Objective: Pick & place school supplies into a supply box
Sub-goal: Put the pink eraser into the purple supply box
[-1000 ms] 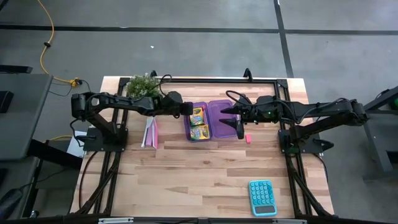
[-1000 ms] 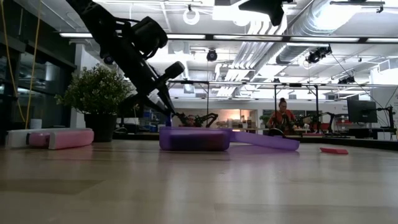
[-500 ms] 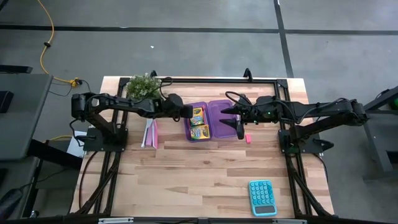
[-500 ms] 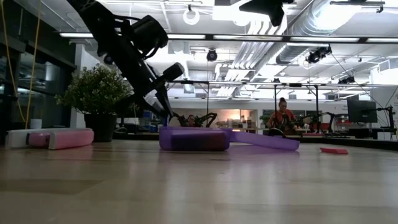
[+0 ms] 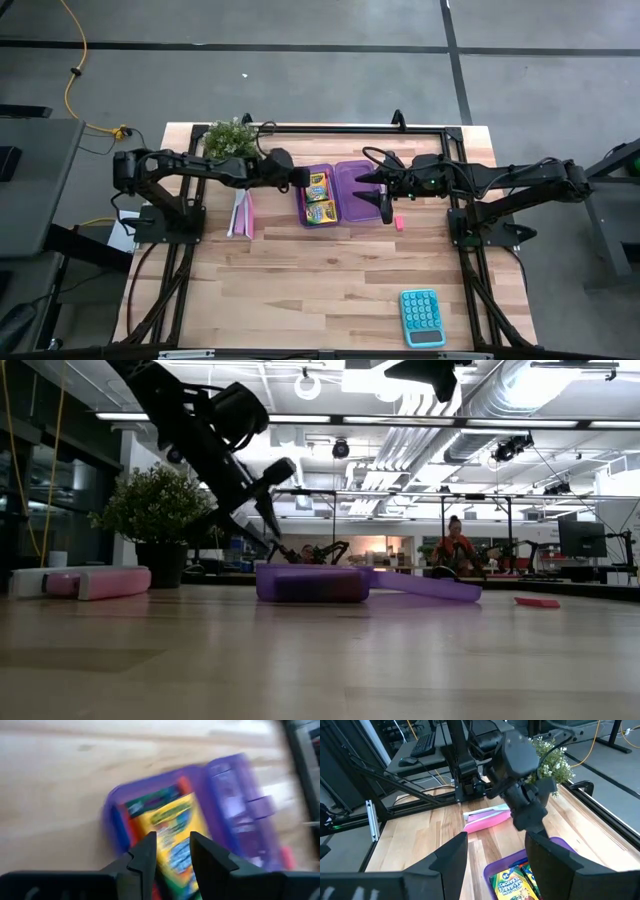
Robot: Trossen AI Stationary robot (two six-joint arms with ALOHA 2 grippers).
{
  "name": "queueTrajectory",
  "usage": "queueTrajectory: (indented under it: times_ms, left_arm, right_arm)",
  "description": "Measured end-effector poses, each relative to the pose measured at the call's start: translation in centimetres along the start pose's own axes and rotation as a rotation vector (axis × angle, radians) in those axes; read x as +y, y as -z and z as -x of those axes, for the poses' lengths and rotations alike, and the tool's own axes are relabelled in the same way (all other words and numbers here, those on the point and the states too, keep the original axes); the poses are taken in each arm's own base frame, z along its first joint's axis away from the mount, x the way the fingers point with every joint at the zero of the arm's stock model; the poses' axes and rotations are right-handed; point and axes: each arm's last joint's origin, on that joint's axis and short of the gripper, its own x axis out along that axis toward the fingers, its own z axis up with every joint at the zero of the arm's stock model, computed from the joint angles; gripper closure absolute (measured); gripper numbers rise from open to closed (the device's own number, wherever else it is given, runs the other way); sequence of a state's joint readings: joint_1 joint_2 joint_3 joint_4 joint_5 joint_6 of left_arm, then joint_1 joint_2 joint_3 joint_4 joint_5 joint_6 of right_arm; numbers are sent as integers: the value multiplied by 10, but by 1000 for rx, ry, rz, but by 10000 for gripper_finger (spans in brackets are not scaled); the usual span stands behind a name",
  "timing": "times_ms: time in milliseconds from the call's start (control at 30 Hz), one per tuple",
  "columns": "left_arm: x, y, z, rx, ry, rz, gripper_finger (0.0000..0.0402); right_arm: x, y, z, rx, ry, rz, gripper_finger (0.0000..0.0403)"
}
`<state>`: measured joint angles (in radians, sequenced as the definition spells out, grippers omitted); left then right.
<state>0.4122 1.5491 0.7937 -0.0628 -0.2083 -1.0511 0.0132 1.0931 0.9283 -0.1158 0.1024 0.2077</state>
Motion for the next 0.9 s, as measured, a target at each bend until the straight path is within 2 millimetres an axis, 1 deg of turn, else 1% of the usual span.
queueTrajectory:
  times_ms: [100,200,333,433,533,667,800,900]
  left_arm:
    - [-8,-12,9,-27,114,-9,287]
    - [-22,-27,27,-80,305,-48,282]
    - [-42,-46,65,-200,607,-110,283]
    - [-53,-50,99,-293,769,-148,287]
    - [-60,-43,134,-354,867,-256,293]
    - [-64,-22,175,-409,947,-454,300]
    - [-62,0,205,-507,931,-649,302]
    - [-59,15,217,-559,850,-742,302]
  right_arm:
    - [0,-1,0,-8,-2,-1,211]
    - [1,-5,0,-48,-10,-6,211]
    - [2,-10,0,-102,-21,-5,211]
    - [2,-12,1,-126,-26,-6,211]
    - [3,-13,1,-140,-29,-8,211]
    - [3,-14,1,-141,-30,-18,211]
    - [3,-14,1,-144,-32,-34,211]
    - [3,-16,1,-166,-37,-37,211]
